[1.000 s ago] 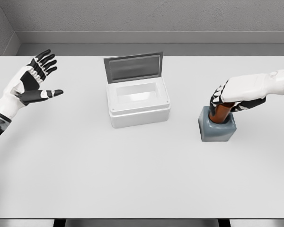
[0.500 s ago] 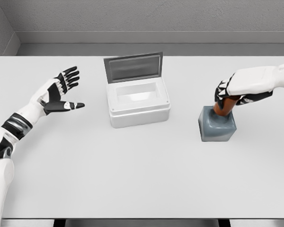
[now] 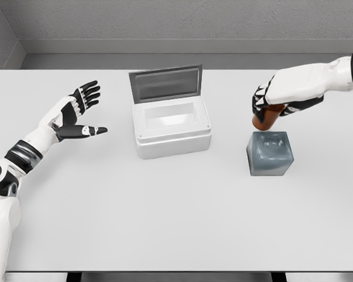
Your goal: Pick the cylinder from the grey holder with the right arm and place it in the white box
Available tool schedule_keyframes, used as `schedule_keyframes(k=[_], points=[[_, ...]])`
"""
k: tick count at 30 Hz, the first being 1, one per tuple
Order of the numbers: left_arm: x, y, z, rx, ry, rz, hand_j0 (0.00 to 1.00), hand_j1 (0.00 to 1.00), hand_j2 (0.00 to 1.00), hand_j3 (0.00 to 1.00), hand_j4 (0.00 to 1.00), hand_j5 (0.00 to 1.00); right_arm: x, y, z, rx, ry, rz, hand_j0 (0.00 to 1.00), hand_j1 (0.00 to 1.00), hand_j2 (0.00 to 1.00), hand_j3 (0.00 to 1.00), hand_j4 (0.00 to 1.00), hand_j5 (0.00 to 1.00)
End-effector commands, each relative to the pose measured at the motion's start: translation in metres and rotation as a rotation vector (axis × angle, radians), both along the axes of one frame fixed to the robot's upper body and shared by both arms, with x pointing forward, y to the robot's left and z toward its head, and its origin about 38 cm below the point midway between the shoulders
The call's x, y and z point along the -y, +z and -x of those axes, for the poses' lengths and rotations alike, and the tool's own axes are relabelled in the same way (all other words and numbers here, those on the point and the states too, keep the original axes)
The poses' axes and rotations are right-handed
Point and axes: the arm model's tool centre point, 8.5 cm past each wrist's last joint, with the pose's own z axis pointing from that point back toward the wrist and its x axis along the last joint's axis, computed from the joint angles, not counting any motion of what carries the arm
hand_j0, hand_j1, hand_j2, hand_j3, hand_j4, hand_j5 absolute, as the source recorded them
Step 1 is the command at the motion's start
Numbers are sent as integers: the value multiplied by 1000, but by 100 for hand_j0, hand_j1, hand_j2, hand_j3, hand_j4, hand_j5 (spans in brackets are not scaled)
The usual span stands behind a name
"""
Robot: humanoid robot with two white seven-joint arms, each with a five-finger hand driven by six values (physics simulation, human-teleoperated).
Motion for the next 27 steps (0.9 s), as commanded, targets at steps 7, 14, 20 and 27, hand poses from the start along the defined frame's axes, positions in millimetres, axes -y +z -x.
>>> schedule_keyframes(k=[7, 14, 20, 27], points=[[0, 1, 0, 7, -1, 5, 100, 100, 100, 100, 100, 100, -26, 5, -10, 7, 44, 13, 47, 47, 47, 47, 47, 47], [0, 1, 0, 8, -1, 4, 100, 100, 100, 100, 100, 100, -51, 12, -20, 24, 81, 21, 46, 46, 46, 46, 46, 46], [5, 3, -2, 13, -13, 5, 100, 100, 100, 100, 100, 100, -69, 17, -25, 33, 111, 34, 46, 46, 46, 46, 46, 46], [12, 2, -3, 12, -19, 18, 100, 100, 100, 100, 100, 100, -98, 19, -34, 37, 151, 56, 45, 45, 45, 45, 45, 45]])
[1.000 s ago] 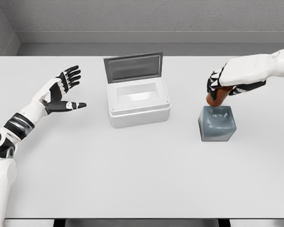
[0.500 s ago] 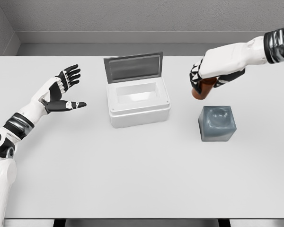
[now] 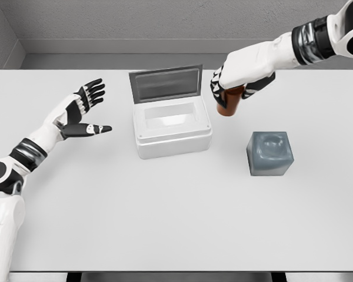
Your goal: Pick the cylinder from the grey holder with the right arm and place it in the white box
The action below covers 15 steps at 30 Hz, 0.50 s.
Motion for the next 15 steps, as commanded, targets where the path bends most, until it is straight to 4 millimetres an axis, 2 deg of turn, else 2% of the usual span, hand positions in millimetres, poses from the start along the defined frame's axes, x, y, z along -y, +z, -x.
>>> schedule_keyframes(k=[1, 4, 15], points=[[2, 0, 0, 1, -3, 10, 100, 100, 100, 100, 100, 100, -13, -1, -2, -6, 17, 5, 45, 45, 45, 45, 45, 45], [2, 0, 0, 3, -3, 10, 100, 100, 100, 100, 100, 100, -15, 2, -3, 1, 19, 5, 45, 45, 45, 45, 45, 45], [-2, -1, 2, 1, 7, 9, 100, 100, 100, 100, 100, 100, -46, 0, -21, 8, 24, 22, 44, 44, 44, 44, 44, 44]])
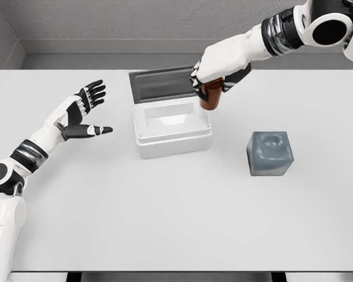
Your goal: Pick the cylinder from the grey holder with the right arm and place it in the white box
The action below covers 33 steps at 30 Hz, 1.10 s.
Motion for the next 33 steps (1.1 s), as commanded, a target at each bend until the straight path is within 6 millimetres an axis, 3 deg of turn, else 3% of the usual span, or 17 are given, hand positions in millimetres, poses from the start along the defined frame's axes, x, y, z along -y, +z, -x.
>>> schedule_keyframes(k=[1, 16, 33], points=[[-2, 1, 0, 4, 5, 7, 100, 100, 100, 100, 100, 100, -8, -2, -6, 3, -5, 6, 44, 44, 44, 44, 44, 44], [-2, 3, -1, 6, 3, 6, 100, 100, 100, 100, 100, 100, -42, -13, -9, 40, 51, 80, 44, 44, 44, 44, 44, 44], [-2, 2, 0, 8, 5, 6, 100, 100, 100, 100, 100, 100, -51, -27, -14, 39, 52, 135, 43, 43, 43, 43, 43, 43]])
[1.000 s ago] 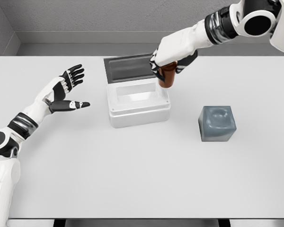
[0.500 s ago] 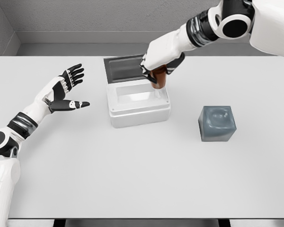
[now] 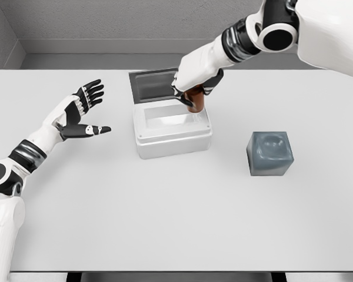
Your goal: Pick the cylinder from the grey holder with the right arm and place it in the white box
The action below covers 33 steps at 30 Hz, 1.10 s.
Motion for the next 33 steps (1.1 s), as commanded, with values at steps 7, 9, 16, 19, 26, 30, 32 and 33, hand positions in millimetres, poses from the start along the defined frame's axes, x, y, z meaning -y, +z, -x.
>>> schedule_keyframes(k=[7, 9, 16, 19, 26, 30, 32, 33], points=[[0, 1, 0, 2, -1, 6, 100, 100, 100, 100, 100, 100, -7, -1, 0, 0, 6, 5, 43, 43, 43, 43, 43, 43], [0, 1, 0, 2, -1, 6, 100, 100, 100, 100, 100, 100, -9, -1, -1, 2, 7, 6, 44, 44, 44, 44, 44, 44], [0, 1, 0, 1, 0, 6, 100, 100, 100, 100, 100, 100, -10, -1, 0, 2, 10, 6, 60, 60, 60, 60, 60, 60], [0, 1, 0, 2, -1, 6, 100, 100, 100, 100, 100, 100, -10, -1, 0, 2, 11, 5, 64, 64, 64, 64, 64, 64], [0, 0, 0, 1, 0, 6, 100, 100, 100, 100, 100, 100, -30, 31, 29, 34, 126, -76, 100, 100, 100, 100, 100, 100], [0, 0, 0, -1, 0, 6, 100, 100, 100, 100, 100, 100, 2, 66, 57, 55, 159, -211, 100, 100, 100, 100, 100, 100], [0, 0, 0, -1, 0, 6, 100, 100, 100, 100, 100, 100, 38, 71, 58, 0, 87, -278, 100, 100, 100, 100, 100, 100], [0, 0, 0, -1, 0, 6, 100, 100, 100, 100, 100, 100, 63, 66, 56, -42, 24, -316, 100, 100, 100, 100, 100, 100]])
